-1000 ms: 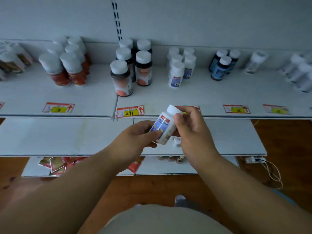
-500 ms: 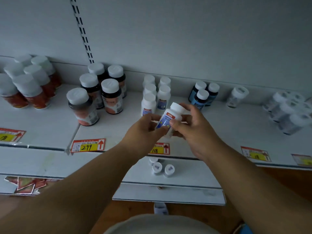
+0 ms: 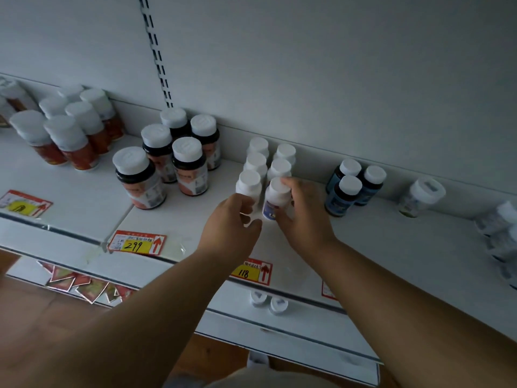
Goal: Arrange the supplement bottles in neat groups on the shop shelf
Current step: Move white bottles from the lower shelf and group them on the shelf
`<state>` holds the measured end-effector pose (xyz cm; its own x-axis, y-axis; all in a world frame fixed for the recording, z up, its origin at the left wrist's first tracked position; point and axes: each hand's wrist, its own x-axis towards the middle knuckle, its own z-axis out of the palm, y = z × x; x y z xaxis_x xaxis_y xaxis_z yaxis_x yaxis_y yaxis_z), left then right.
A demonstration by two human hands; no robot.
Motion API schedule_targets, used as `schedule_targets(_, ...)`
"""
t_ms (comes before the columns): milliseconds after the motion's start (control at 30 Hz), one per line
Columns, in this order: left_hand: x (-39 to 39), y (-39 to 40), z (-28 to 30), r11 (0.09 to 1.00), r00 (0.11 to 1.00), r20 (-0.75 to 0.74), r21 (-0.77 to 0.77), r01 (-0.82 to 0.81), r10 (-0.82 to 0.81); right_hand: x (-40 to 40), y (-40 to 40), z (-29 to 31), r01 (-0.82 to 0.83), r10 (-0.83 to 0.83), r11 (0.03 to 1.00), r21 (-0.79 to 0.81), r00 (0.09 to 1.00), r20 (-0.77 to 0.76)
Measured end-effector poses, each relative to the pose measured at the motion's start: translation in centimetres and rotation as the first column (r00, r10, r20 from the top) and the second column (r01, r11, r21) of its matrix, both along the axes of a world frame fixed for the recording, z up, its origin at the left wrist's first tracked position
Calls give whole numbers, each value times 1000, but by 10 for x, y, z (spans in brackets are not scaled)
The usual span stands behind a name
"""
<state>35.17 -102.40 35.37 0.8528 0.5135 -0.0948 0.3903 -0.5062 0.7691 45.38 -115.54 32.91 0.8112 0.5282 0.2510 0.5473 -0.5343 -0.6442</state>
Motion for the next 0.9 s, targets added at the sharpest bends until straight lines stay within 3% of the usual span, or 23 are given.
schedule_targets(100,-1,11,1,998,998,-32,32,60,-59,-3,6,-4,65,-57,996,-57,989,135)
schedule_targets(267,-8,26,4,982,983,-20,49,184,-183,-29,11,-3,199,-195,979,-45,977,84)
schedule_targets(400,-27,37,7,938,941,24,86,335,-338,-70,14,12,316,-306,948,-46,940,148)
schedule_targets(667,-102,62,7,813,790,195,161,559,-581,-187,37,29,433,-440,897,89,894,85)
schedule_targets(900,-144,65,-31,761,755,108,147,632,-647,-236,33,-18,462,-462,882,95,886,-16)
